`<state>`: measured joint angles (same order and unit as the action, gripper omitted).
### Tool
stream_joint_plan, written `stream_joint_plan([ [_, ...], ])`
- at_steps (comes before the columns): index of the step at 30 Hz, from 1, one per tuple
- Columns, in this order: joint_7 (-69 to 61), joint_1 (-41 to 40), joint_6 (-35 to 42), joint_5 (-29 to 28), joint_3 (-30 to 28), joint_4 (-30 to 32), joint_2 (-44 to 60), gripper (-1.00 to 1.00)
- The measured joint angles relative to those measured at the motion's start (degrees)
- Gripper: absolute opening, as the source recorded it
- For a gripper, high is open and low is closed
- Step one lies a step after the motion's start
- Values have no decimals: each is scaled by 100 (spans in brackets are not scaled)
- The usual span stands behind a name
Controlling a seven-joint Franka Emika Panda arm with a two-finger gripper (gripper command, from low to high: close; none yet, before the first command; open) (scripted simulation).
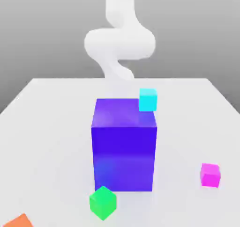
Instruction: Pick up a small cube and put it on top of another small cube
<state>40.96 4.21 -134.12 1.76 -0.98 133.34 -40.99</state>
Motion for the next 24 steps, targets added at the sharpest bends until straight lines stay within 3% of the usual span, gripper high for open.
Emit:
stream_joint_plan([
  [7,-1404,1085,-660,519,-112,442,1389,0],
  [15,-2824,1981,-1397,903,156,935,2929,0],
  [20,-3436,2435,-1894,752,465,1256,3865,0],
  [24,-3622,2815,-2304,212,540,1520,4590,0],
])
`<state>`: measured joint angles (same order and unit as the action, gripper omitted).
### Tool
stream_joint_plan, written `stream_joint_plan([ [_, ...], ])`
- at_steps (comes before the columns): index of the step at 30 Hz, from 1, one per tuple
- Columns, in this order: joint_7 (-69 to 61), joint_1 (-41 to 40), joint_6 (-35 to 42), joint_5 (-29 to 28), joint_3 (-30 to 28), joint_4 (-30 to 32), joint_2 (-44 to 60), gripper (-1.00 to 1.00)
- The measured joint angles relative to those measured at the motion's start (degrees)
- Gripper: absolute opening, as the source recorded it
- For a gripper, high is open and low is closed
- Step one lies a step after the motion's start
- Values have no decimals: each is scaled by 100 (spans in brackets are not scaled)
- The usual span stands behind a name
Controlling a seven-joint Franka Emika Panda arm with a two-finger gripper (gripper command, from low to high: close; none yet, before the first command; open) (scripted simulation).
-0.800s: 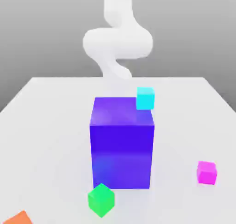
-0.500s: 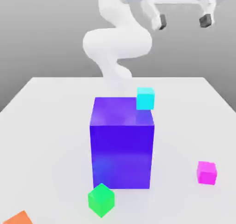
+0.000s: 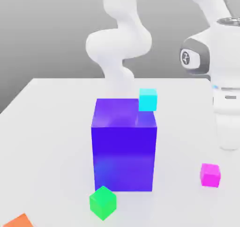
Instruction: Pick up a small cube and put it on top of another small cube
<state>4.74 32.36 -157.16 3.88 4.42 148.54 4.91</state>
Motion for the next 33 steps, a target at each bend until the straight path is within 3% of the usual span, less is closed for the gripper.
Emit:
stream_joint_plan([
  [3,61,198,-349,-531,-76,109,551,0],
  [7,171,333,-996,-756,-219,-18,1377,0],
  [8,184,353,-1145,-770,-241,-52,1566,-100],
  [15,199,356,-1165,-790,-246,-59,1601,-100],
  [21,95,224,-331,-563,-148,141,568,-100],
  [33,1498,-762,222,-98,-1300,79,91,-100],
])
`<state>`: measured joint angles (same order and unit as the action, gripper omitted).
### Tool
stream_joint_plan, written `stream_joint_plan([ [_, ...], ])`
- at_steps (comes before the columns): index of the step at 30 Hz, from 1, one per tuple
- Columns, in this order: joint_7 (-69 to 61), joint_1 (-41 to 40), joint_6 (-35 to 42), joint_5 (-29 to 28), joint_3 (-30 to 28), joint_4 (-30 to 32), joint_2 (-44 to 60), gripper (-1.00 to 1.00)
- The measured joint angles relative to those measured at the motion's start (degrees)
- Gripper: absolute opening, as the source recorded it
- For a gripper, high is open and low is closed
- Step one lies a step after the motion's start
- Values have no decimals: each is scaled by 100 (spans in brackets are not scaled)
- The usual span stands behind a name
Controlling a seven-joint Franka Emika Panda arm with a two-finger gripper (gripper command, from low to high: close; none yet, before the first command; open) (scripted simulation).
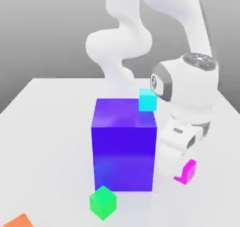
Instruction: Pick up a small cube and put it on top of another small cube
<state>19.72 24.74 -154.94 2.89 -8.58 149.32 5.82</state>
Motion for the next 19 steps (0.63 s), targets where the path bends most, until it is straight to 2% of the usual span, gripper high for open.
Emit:
stream_joint_plan([
  [10,1606,-1239,388,-113,-835,-70,-324,-100],
  [15,1373,-1389,-290,447,-660,-130,452,-100],
  [16,1272,-1458,-466,589,-563,-143,649,100],
  [19,1273,-1458,-466,589,-563,-143,649,100],
])
